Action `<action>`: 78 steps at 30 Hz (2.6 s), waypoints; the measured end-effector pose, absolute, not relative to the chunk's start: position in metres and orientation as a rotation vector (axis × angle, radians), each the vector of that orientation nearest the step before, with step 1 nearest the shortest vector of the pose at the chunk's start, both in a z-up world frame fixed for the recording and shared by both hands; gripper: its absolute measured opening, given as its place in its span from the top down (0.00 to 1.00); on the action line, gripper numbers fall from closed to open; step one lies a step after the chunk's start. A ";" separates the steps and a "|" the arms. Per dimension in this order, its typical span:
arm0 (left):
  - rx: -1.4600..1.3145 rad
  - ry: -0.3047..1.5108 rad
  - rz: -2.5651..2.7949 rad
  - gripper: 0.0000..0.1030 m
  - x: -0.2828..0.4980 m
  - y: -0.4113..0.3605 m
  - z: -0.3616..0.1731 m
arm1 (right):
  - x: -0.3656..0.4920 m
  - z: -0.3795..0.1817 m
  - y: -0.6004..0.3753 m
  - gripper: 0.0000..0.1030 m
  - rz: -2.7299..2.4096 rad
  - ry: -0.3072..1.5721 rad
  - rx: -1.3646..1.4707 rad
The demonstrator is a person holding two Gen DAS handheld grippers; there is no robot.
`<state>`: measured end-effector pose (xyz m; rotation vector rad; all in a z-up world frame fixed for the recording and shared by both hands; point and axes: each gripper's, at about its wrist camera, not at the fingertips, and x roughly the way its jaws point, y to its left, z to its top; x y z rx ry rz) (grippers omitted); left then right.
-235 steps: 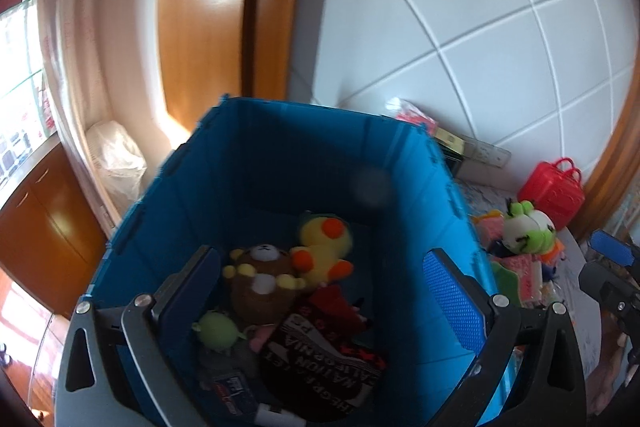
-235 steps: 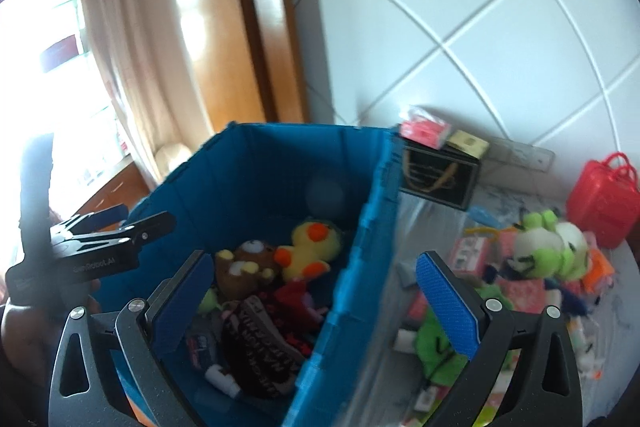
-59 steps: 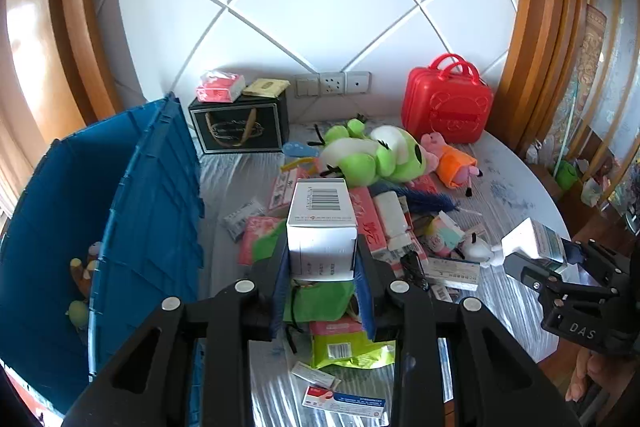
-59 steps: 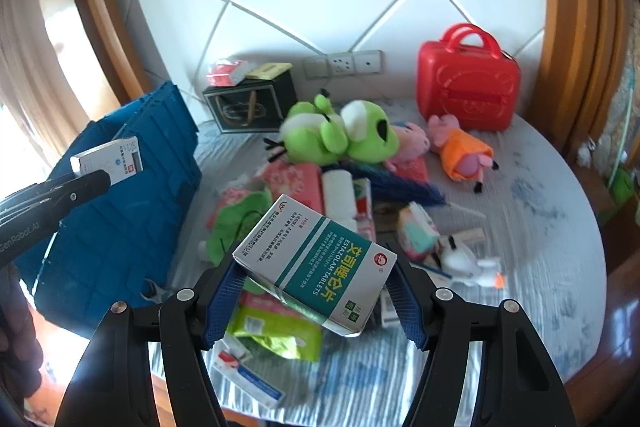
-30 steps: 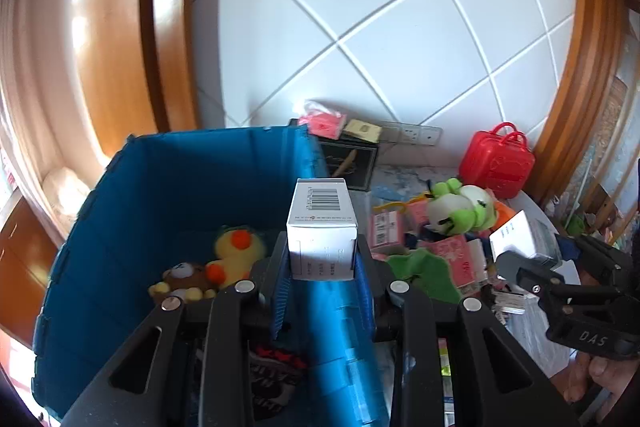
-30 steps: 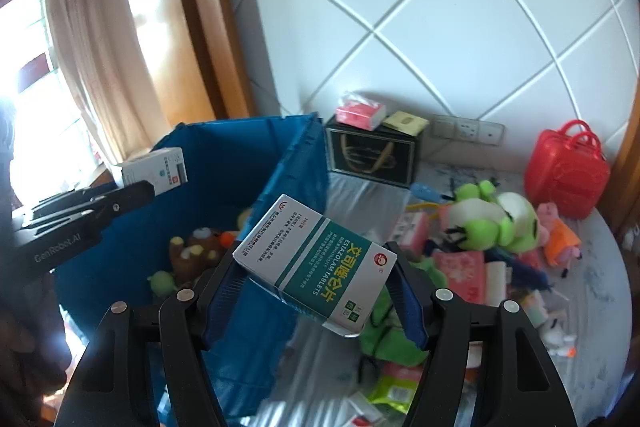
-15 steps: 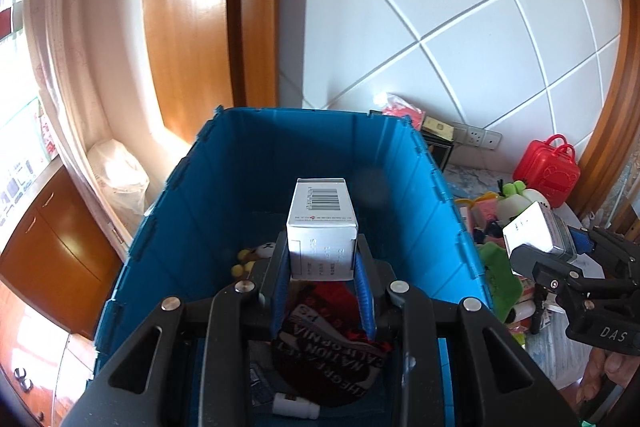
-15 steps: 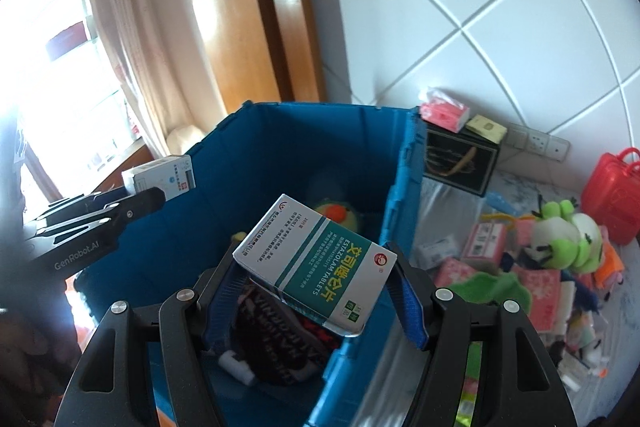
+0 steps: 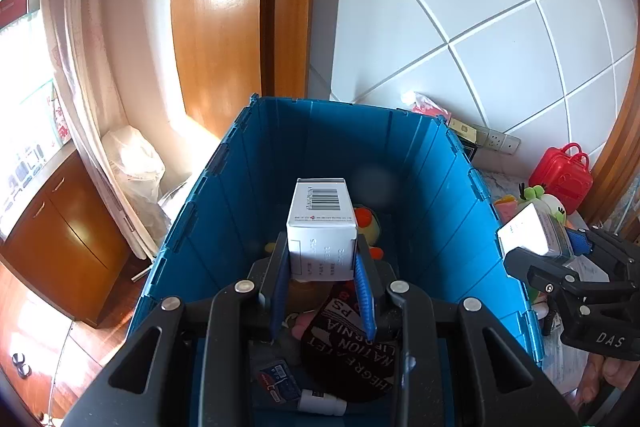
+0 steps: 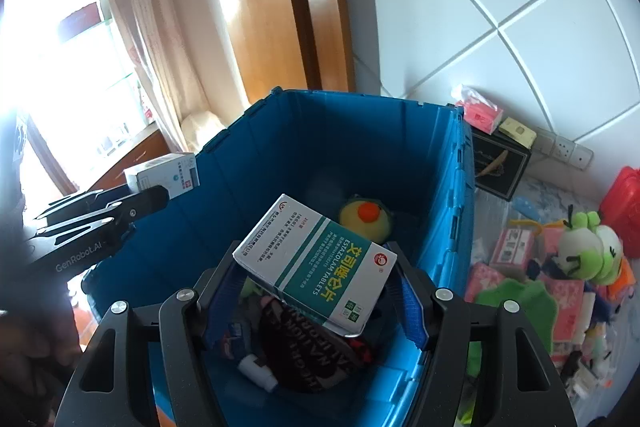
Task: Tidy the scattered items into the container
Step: 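Open the left gripper over the crate while the right gripper releases its box, then move both grippers back over the pile on the bed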
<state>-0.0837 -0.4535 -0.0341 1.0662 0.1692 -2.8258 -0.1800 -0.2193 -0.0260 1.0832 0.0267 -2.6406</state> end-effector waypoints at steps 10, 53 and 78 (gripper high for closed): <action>1.004 0.231 -2.824 0.62 -0.081 -0.468 -0.027 | -0.181 -0.018 -0.221 0.04 -2.680 0.011 1.030; 1.144 0.022 -2.968 0.00 -0.054 -0.197 -0.005 | -0.039 0.015 0.013 0.00 -3.018 -0.180 1.128; 1.216 -0.003 -2.891 0.00 -0.008 -0.108 0.003 | 0.045 0.010 0.102 0.00 -3.065 -0.231 1.171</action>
